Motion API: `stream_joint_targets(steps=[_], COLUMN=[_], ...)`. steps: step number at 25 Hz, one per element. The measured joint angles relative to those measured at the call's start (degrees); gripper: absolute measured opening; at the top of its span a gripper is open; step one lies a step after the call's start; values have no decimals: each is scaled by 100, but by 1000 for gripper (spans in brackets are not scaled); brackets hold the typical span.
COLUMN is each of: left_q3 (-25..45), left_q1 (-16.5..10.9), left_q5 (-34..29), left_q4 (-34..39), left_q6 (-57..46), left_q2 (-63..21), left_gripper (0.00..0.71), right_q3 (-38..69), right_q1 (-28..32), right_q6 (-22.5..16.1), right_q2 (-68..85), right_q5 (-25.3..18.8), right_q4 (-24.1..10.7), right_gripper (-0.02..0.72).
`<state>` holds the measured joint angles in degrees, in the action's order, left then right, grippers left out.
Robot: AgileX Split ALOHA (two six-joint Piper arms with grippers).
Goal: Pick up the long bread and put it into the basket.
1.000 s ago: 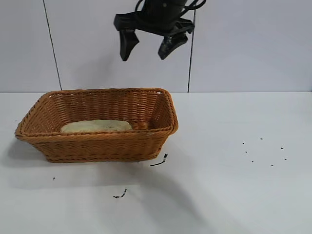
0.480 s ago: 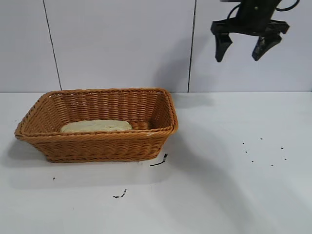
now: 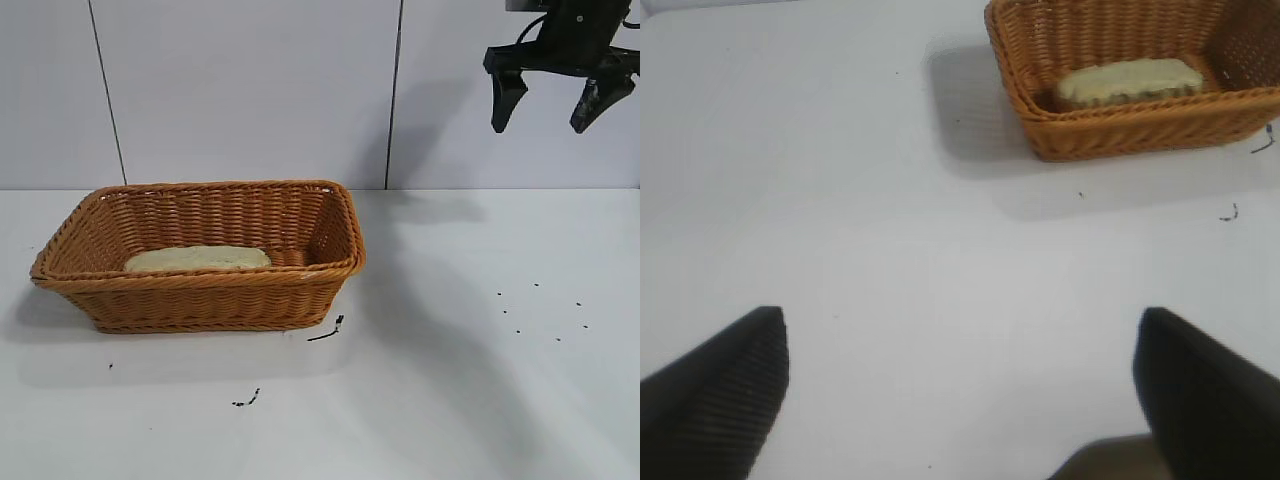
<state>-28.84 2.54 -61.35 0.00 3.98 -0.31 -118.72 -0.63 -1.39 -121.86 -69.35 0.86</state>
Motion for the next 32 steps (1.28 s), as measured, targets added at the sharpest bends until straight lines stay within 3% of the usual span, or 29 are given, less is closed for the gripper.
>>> stream_joint_targets(steps=[19, 27, 32], left_q3=[0, 0, 0], left_q1=[0, 0, 0], left_q5=[0, 0, 0], left_q4=[0, 0, 0], left_q6=[0, 0, 0], left_q2=[0, 0, 0], left_gripper=[696, 696, 696], right_q3=[6326, 8473, 9052], right_q1=[0, 0, 0], right_q6=[139, 209, 219], right_q2=[6170, 9147, 10655], right_q5=[9, 962, 1017], right_q4=[-17, -10, -7], right_gripper=[636, 636, 636])
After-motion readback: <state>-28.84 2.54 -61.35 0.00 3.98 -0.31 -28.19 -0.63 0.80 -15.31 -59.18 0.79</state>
